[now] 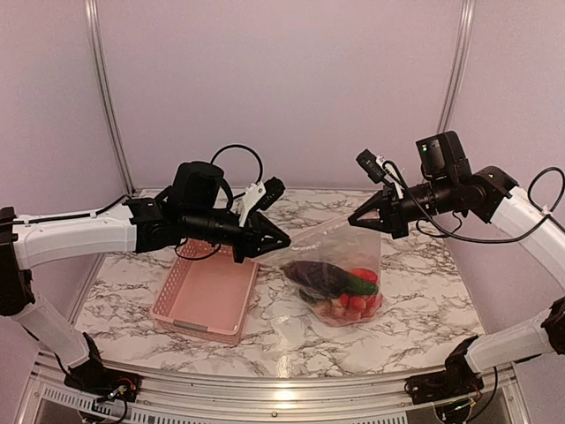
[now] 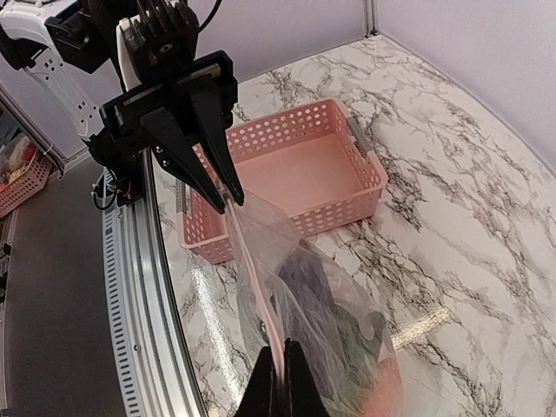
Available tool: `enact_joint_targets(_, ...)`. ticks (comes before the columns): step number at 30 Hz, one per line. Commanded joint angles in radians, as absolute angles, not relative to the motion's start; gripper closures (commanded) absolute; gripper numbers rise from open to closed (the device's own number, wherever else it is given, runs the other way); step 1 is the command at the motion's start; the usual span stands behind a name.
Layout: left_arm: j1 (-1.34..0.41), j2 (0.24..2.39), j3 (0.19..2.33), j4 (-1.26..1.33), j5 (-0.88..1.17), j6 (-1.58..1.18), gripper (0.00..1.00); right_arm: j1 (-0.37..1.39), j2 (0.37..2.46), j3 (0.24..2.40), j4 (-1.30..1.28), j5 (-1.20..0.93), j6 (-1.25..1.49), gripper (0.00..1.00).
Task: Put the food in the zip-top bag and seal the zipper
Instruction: Zip the zipper of the food storage bag.
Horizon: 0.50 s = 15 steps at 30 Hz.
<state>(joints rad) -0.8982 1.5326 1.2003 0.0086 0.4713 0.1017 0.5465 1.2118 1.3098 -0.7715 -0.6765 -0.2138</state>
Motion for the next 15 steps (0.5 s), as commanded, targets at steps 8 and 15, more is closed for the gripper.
enact_joint_targets(8, -0.860, 1.442, 1.082, -0.108, 0.414, 0.130, 0.89, 0.524, 1.180, 1.327, -0.749, -0.670, -0.212, 1.00)
enact_joint_targets(15, -0.845, 1.422, 1.045, -0.106, 0.416, 0.132, 0.89, 0.525, 1.186, 1.332, -0.750, -0.671, -0.212, 1.00)
